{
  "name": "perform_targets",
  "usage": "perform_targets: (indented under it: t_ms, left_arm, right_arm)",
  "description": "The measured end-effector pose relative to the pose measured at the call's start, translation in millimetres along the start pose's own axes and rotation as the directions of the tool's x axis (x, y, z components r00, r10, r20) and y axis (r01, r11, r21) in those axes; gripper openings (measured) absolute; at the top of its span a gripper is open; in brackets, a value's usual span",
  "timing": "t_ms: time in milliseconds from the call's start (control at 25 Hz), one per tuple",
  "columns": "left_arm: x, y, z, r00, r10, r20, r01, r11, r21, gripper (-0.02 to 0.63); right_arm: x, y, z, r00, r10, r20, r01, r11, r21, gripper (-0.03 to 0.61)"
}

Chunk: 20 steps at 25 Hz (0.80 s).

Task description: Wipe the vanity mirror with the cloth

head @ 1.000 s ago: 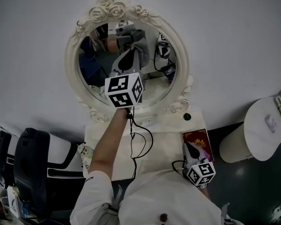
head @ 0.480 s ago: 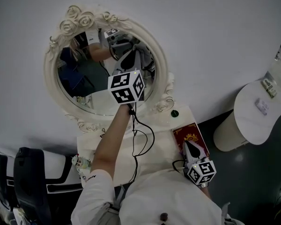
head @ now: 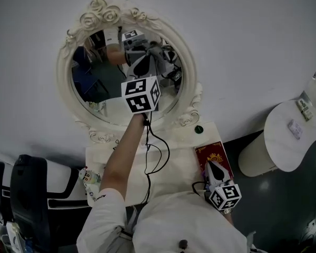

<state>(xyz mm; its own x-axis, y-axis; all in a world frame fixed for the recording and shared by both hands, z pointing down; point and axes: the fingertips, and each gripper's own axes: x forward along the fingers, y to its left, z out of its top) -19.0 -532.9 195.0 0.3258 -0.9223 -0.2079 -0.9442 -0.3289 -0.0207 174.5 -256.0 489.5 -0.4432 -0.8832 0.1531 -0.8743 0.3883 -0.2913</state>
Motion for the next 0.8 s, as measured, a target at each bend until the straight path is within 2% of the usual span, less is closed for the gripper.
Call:
perform_targets:
  t_ms: [200,440,800]
  left_arm:
    - [-23,43,6,0.997,0.071,0.010,-0.071,0.997,0.032,0.023]
    - [-58,102,9,0.983,0.185,0.013,-0.185,0.980,0.076,0.023]
    - [-110,190,15,0.928,0.372,0.009,-0.371,0.923,0.099,0.023]
  right_arm:
    - [15,17,-3,0.997,0.066,-0.030,-0.066,0.998,-0.019,0.008]
    - [32,38,-10,0.988,0.140,-0.060,-0.142,0.990,-0.014,0.008]
    - [59,66,-18,0.966,0.239,-0.095,-0.240,0.971,-0.002,0.008]
